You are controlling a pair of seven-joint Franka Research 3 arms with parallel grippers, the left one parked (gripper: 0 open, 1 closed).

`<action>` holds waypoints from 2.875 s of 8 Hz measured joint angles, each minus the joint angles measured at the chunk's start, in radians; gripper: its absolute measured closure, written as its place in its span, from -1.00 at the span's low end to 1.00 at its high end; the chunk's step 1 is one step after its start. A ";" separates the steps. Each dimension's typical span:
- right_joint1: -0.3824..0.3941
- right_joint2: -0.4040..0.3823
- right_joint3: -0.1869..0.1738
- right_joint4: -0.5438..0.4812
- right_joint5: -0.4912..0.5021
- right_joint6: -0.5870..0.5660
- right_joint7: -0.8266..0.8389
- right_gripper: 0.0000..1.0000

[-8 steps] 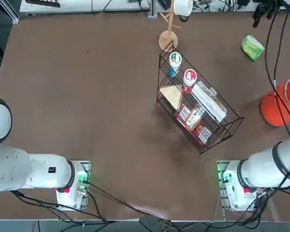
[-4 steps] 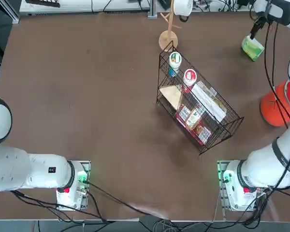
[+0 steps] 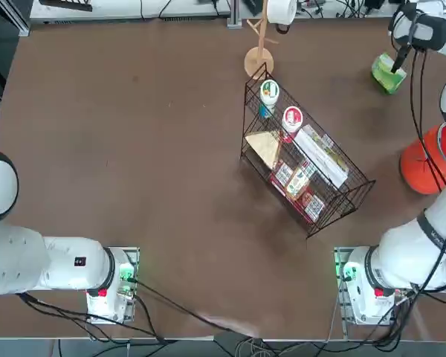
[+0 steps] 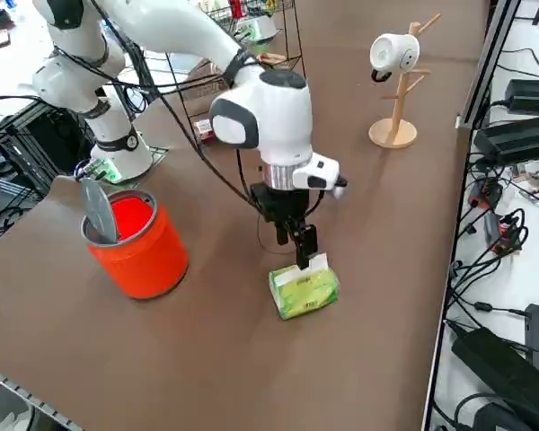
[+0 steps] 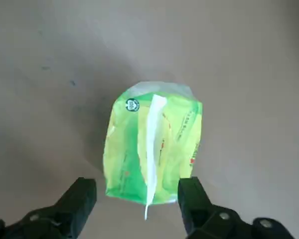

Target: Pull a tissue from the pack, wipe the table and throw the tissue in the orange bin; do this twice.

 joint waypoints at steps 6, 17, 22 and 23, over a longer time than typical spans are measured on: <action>-0.005 0.048 0.002 0.008 0.000 0.073 -0.005 -0.22; -0.005 0.034 0.007 0.046 0.019 0.053 0.001 0.97; 0.016 -0.099 0.023 0.179 0.069 -0.293 0.125 0.97; 0.039 -0.133 0.025 0.182 0.071 -0.366 0.205 0.97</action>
